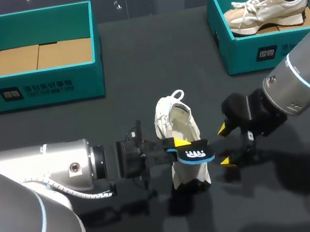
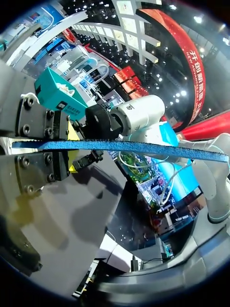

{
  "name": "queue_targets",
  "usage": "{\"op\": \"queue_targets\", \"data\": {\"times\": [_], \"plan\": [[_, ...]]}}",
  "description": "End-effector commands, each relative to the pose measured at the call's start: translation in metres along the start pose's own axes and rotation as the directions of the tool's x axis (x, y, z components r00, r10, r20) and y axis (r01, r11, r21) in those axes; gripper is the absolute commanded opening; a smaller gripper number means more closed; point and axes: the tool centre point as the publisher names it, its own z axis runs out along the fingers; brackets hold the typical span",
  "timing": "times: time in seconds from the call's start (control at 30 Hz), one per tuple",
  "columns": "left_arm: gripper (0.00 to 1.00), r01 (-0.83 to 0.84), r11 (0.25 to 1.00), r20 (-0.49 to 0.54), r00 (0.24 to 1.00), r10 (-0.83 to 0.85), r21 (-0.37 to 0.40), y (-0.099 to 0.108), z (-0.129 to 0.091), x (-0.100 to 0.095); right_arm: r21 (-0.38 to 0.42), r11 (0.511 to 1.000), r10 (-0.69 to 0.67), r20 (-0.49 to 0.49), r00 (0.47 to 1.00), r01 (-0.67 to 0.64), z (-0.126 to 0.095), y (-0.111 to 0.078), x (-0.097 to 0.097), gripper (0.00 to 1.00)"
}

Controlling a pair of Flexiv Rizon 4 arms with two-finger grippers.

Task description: Take the shoe out of the shoebox, open the shoe tongue, remove and reinsert the insole, then place the shoe into the shoebox

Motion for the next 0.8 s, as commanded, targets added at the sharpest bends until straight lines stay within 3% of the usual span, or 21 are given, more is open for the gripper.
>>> {"op": "queue_targets", "data": {"times": [0.03,0.8], "plan": [[0.0,-0.007,0.999,-0.002,1.0,0.007,0.045,0.003,-0.008,0.001,0.009,1.0,-0.002,-0.011,1.0,0.002,0.016,0.008,-0.005,1.0],[0.0,0.017,0.996,-0.03,0.999,-0.014,0.089,0.01,0.006,0.015,0.012,0.999,-0.04,-0.016,0.999,0.04,0.024,0.016,-0.007,1.0]]}}
